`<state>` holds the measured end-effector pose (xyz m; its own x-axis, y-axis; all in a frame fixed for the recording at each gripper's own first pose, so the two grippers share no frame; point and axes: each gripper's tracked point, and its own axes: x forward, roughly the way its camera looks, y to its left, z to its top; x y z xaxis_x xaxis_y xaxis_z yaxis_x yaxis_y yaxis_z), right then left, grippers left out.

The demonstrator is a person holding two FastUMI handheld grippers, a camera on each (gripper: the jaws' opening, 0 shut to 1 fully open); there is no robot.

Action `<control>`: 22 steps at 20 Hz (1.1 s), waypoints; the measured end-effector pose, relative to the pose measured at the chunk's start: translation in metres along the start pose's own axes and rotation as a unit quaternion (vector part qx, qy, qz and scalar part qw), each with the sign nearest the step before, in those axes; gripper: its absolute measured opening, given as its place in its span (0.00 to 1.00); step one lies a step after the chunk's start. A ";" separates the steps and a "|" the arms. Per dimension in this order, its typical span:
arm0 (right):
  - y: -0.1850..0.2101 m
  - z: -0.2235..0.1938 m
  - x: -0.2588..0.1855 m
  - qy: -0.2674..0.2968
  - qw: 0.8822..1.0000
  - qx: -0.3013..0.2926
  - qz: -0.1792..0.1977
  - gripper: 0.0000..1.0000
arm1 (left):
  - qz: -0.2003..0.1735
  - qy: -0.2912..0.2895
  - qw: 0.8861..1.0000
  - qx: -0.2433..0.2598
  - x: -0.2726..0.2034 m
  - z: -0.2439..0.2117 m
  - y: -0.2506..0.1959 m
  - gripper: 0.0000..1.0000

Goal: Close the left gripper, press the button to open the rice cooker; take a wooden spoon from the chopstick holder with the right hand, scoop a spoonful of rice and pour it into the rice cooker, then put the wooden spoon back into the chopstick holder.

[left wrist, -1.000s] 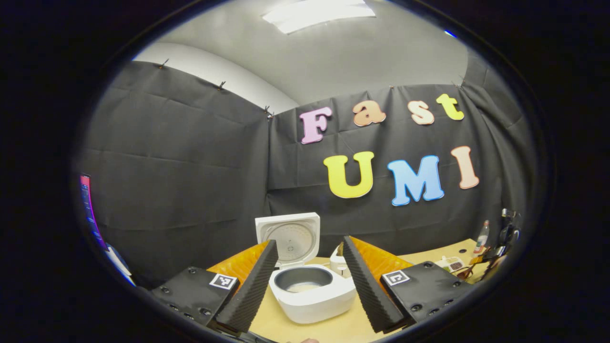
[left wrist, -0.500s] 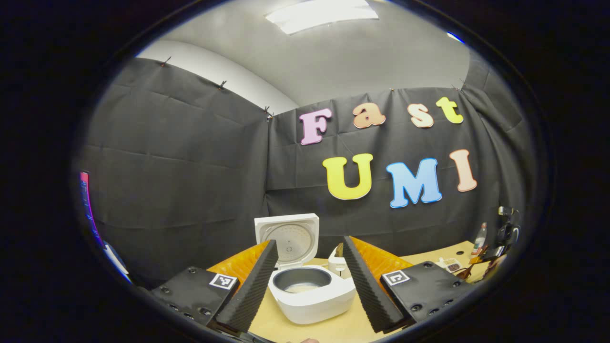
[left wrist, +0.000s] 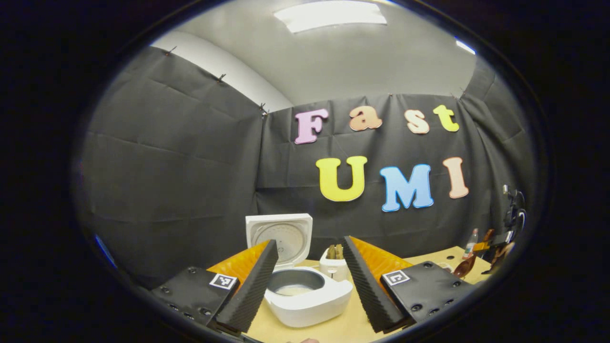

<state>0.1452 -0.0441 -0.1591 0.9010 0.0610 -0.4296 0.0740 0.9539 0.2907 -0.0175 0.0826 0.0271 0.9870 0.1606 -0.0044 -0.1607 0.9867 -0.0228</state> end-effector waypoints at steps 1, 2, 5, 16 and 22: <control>0.008 0.004 -0.004 -0.005 1.000 0.002 0.005 0.13 | -0.003 0.000 1.000 -0.002 0.001 -0.002 0.003 1.00; 0.016 0.007 -0.008 -0.009 1.000 0.003 0.009 0.13 | -0.006 0.001 1.000 -0.006 0.003 -0.002 0.006 0.95; 0.040 0.008 -0.015 -0.016 1.000 0.008 0.022 0.13 | -0.011 0.005 1.000 -0.014 0.005 -0.009 0.017 0.95; 0.114 -0.036 0.005 0.003 0.999 -0.016 0.045 0.14 | 0.008 0.024 1.000 -0.009 0.001 -0.027 0.084 0.95; 0.128 -0.072 0.033 0.017 0.998 -0.054 0.024 0.14 | 0.023 0.037 0.999 -0.002 0.001 -0.038 0.117 0.95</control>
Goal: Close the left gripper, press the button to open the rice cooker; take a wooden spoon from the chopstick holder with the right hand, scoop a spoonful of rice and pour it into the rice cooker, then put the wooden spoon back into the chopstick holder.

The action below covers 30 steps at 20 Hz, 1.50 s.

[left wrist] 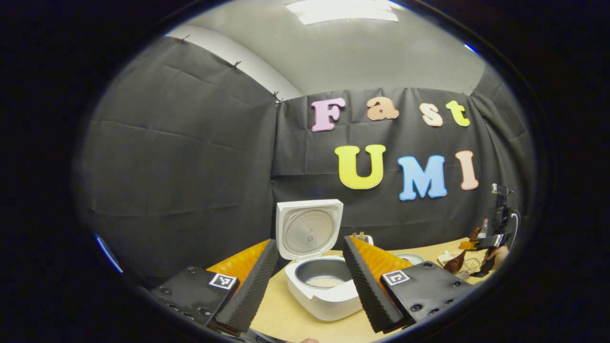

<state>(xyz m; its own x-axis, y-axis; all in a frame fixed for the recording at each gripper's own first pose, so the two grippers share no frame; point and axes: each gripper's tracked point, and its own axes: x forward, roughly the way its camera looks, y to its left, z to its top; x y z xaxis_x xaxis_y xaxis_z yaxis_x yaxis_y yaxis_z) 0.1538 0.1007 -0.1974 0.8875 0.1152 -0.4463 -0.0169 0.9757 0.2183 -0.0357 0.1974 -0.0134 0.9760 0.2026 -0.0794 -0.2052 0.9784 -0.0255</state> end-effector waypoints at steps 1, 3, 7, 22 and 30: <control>0.001 -0.005 0.005 0.003 1.000 -0.005 -0.004 0.14 | 0.003 0.002 1.000 0.002 0.000 -0.001 0.006 0.95; 0.004 -0.015 0.014 0.008 1.000 -0.014 -0.010 0.14 | 0.009 0.005 1.000 0.006 0.002 -0.004 0.016 0.95; 0.011 -0.035 0.033 0.018 0.999 -0.029 -0.022 0.13 | 0.021 0.016 1.000 0.009 0.003 -0.013 0.036 0.95; 0.077 -0.087 0.051 0.058 0.998 -0.029 0.021 0.13 | 0.032 0.030 0.999 0.012 0.017 -0.028 0.064 1.00; 0.093 -0.099 0.039 0.100 0.988 0.098 0.061 0.14 | 0.030 0.027 0.999 0.004 0.024 -0.028 0.060 1.00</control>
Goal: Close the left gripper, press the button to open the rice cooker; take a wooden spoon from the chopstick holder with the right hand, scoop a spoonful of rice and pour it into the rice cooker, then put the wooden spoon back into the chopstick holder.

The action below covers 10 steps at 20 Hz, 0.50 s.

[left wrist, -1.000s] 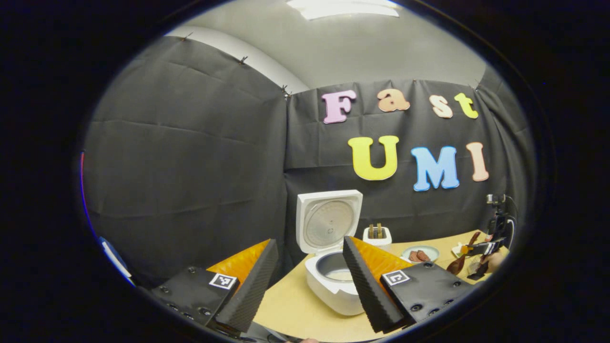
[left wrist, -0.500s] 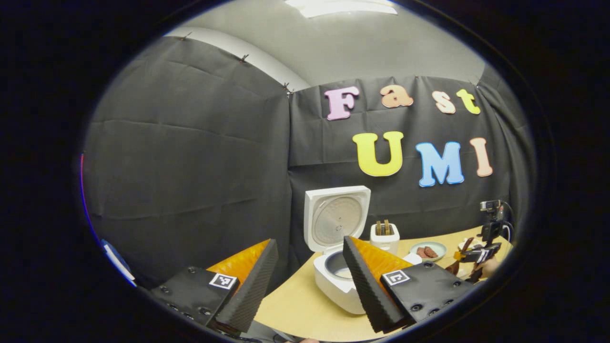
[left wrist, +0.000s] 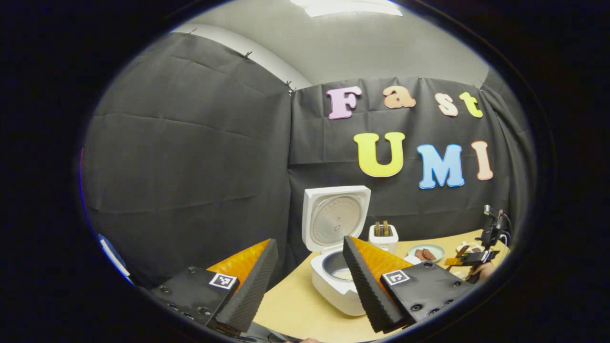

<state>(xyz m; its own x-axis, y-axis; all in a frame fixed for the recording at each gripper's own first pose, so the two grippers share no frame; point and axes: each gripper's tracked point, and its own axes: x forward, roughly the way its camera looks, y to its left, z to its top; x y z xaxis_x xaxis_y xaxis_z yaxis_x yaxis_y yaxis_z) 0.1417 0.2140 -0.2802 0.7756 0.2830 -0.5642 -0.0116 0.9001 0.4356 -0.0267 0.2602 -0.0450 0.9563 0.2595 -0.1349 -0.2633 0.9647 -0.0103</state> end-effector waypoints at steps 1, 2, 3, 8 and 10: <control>-0.003 -0.001 -0.001 0.006 1.000 0.026 0.005 0.14 | -0.001 -0.001 1.000 0.000 0.000 0.000 -0.002 1.00; -0.006 -0.002 -0.002 0.012 0.999 0.052 0.009 0.14 | -0.003 -0.002 1.000 -0.001 0.000 0.001 -0.004 1.00; -0.009 -0.004 -0.004 0.020 0.996 0.088 0.016 0.14 | -0.005 -0.003 1.000 -0.001 0.000 0.002 -0.007 1.00; -0.035 -0.008 -0.014 0.032 0.978 0.204 0.025 0.13 | -0.022 -0.010 1.000 0.002 0.001 0.009 -0.027 1.00; -0.042 -0.007 -0.021 0.031 0.972 0.233 0.032 0.13 | -0.029 -0.011 0.999 0.003 0.001 0.012 -0.034 1.00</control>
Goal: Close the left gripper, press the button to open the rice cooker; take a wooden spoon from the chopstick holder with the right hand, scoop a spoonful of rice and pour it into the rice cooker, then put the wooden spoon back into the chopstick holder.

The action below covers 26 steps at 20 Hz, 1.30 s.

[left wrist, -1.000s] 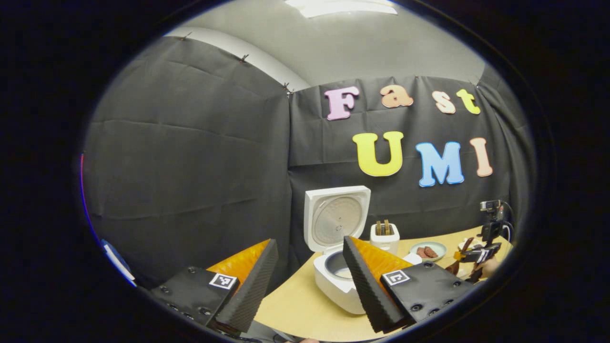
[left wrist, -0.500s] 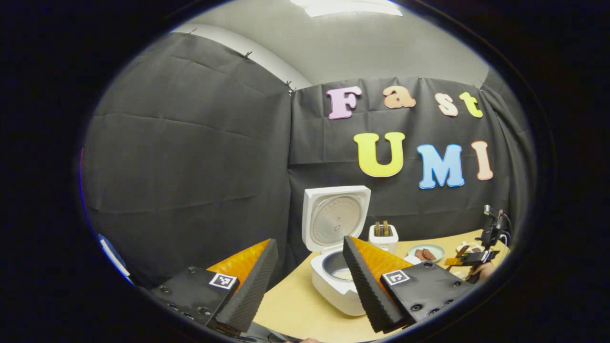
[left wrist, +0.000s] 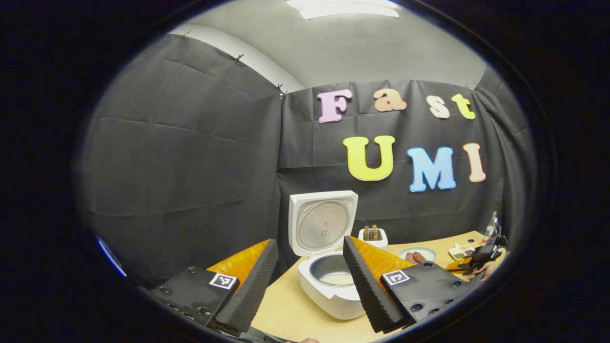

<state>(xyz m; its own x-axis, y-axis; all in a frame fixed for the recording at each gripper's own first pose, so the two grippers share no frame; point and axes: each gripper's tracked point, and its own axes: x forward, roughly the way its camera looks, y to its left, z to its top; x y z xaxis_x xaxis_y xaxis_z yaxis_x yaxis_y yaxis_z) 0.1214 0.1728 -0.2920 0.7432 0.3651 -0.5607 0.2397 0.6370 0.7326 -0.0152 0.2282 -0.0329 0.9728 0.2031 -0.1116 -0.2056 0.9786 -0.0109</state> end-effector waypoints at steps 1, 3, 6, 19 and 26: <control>-0.001 0.002 -0.004 -0.001 1.000 0.009 0.003 0.13 | -0.004 -0.001 1.000 0.000 0.000 0.001 -0.005 1.00; -0.002 0.008 -0.010 -0.007 1.000 0.021 0.011 0.14 | -0.010 -0.003 1.000 0.000 -0.001 0.003 -0.012 1.00; 0.001 0.019 -0.019 -0.015 0.999 0.044 0.027 0.13 | -0.016 -0.008 1.000 0.000 -0.005 0.006 -0.017 1.00; 0.078 0.055 -0.053 -0.032 0.985 0.118 0.121 0.13 | -0.006 -0.014 1.000 -0.014 -0.012 0.004 0.003 1.00; 0.140 0.056 -0.055 -0.027 0.982 0.098 0.161 0.13 | 0.011 -0.009 1.000 -0.019 -0.015 -0.001 0.022 1.00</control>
<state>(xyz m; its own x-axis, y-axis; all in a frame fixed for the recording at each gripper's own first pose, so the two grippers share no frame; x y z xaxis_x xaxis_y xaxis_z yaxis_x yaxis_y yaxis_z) 0.1493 0.2035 -0.1370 0.8315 0.4858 -0.2695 0.0981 0.3492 0.9319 -0.0343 0.2471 -0.0324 0.9699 0.2247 -0.0938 -0.2297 0.9721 -0.0467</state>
